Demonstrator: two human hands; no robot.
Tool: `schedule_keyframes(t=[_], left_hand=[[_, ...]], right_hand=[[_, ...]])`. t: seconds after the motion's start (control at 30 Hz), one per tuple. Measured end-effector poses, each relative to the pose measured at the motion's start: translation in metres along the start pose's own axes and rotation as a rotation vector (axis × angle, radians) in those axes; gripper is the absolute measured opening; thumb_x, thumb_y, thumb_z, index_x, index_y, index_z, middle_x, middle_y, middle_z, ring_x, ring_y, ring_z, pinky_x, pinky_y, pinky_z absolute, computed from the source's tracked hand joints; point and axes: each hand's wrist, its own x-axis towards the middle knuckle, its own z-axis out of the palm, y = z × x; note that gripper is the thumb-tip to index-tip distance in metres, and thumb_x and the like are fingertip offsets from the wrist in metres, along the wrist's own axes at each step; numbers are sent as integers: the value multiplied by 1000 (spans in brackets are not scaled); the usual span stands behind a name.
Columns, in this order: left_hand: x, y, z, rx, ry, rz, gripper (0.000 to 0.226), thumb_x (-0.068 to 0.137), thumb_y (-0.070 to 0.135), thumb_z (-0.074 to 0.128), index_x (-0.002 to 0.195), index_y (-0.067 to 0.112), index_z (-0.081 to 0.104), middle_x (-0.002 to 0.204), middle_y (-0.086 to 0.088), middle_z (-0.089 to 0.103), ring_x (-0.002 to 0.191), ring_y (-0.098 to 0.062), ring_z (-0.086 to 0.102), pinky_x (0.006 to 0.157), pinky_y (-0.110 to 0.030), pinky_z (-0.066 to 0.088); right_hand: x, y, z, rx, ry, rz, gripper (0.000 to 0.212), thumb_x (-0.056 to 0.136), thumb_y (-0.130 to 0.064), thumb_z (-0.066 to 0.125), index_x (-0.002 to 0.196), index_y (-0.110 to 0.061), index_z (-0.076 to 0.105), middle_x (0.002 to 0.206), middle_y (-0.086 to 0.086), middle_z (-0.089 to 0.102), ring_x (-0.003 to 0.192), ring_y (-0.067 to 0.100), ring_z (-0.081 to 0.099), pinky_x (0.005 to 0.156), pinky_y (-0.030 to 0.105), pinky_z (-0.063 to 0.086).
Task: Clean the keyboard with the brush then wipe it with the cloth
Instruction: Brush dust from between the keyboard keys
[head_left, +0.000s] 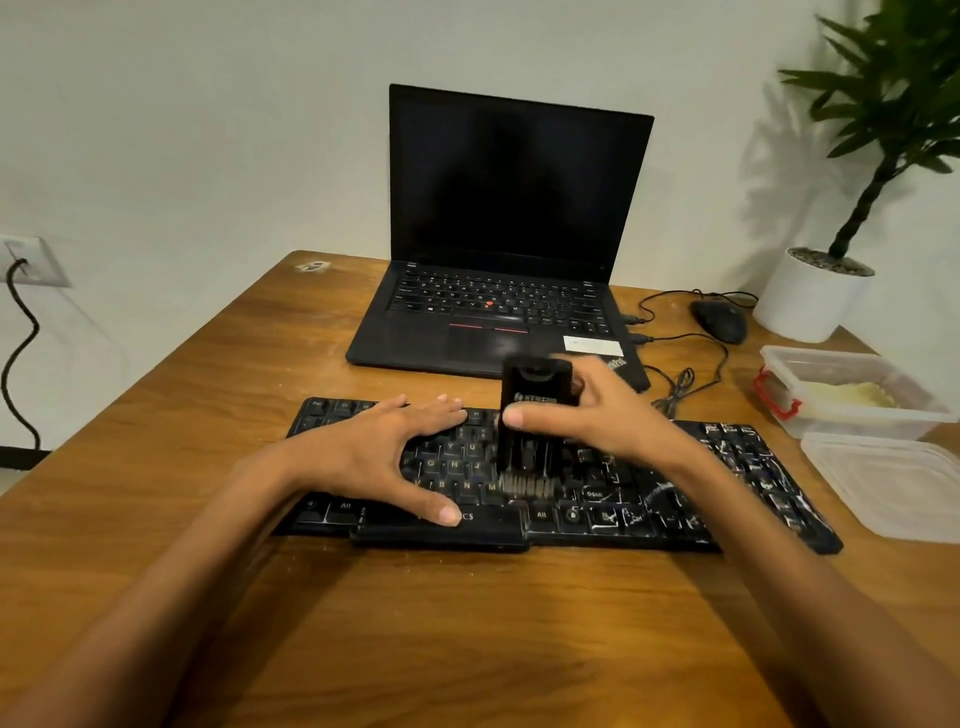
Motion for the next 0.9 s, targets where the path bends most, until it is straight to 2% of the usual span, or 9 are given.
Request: schedule_keyframes(t=[0.1,0.23,0.3,0.37,0.47,0.63,0.7,0.77,0.9], left_hand=[[-1,-1,0,-5,-14,-12,110,52,71,60,143,42,7,137,32,-7,125,0,-16,112,-36,-5],[-1,2,-1,0,2,12,106,56,63,62,143,40,7,134,31,-7,122,3,-15,106,-25,-8],[0,2,0,9,-2,11,106,55,64,61,143,39,8,134,31,-6,121,5,-14,103,-21,-8],[1,-2,0,6,-9,-2,109,52,69,61,143,42,7,135,32,-7,123,3,-13,109,-29,-6],[1,-8,1,1,-7,7,114,46,79,57,143,43,8,137,31,-7,125,2,-13,110,-31,-6],[7,-2,8,46,96,142,114,52,83,52,146,36,7,149,21,-5,135,6,-17,111,-28,-13],[7,3,10,53,57,101,113,51,81,55,145,40,7,150,22,-6,136,0,-20,114,-35,-11],[5,6,9,40,4,7,114,48,80,56,143,44,4,143,28,-14,131,-5,-24,113,-41,-7],[2,10,7,24,-22,-35,118,43,80,56,141,47,2,135,32,-15,135,-13,-18,112,-44,-4]], right_hand=[[4,-1,-5,18,139,-47,24,74,-26,72,90,-34,57,82,-17,63,79,-8,58,69,9,44],[-3,-5,1,2,-141,-3,29,68,-36,75,93,-34,59,86,-16,67,83,-2,61,71,12,48],[-2,-2,-3,-33,-24,12,27,70,-33,73,93,-32,59,83,-14,64,80,-3,60,70,12,47],[-1,-3,-9,-75,86,-44,25,74,-25,72,91,-35,57,81,-17,62,79,-5,58,69,11,46],[-13,-9,-10,19,92,-70,24,71,-28,72,90,-32,58,79,-19,65,80,-3,61,68,10,46],[-27,-12,9,83,11,-112,29,77,-20,73,103,-12,63,99,2,67,96,15,64,84,34,52],[-32,-8,13,92,-42,-107,28,78,-16,70,105,-15,62,102,-2,67,99,14,63,86,30,51],[-40,-4,5,67,-68,-48,28,77,-23,72,103,-17,62,100,-1,68,95,13,64,82,28,53],[-45,-6,-21,40,-12,22,23,73,-30,72,93,-23,62,87,-7,68,82,7,64,70,21,51]])
